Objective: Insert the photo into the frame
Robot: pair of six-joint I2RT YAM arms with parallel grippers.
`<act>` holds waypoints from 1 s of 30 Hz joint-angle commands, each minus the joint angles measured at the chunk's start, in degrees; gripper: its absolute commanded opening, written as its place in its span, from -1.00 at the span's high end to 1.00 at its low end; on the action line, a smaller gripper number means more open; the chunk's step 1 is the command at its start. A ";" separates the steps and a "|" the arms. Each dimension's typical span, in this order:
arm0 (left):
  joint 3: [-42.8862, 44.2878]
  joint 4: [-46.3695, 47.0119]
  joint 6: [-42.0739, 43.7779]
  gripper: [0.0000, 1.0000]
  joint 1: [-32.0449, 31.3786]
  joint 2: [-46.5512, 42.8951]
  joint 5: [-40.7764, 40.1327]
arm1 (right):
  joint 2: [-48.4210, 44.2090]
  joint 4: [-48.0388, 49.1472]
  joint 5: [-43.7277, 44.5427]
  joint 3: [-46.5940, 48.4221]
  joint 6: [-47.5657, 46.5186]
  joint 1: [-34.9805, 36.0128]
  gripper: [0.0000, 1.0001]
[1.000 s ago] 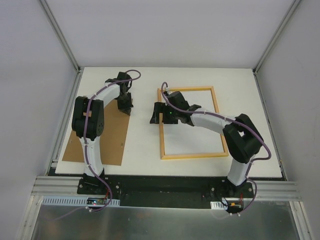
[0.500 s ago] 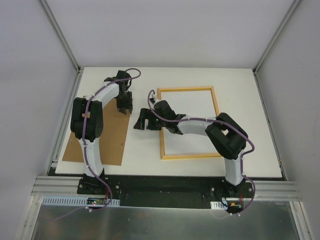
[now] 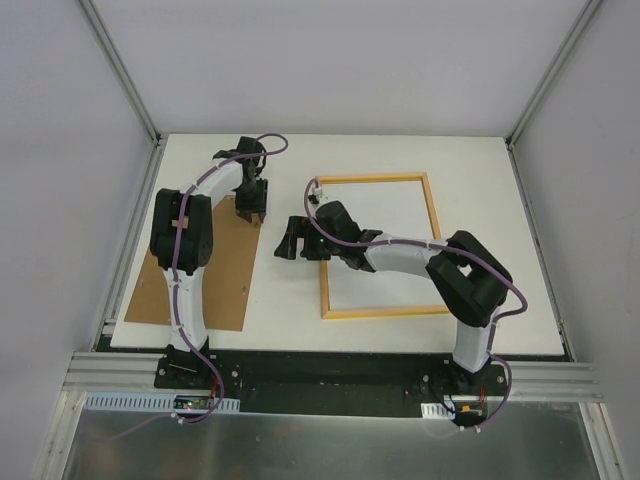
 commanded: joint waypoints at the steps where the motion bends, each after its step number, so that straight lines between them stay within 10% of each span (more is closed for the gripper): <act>1: 1.29 -1.83 1.89 0.31 0.45 0.72 0.35 | -4.43 0.49 1.10 0.04 -1.71 -0.08 -0.84; 30: -3.20 -1.83 1.36 0.50 0.36 -0.16 1.50 | -4.34 -0.56 0.66 0.13 -2.32 0.45 -0.83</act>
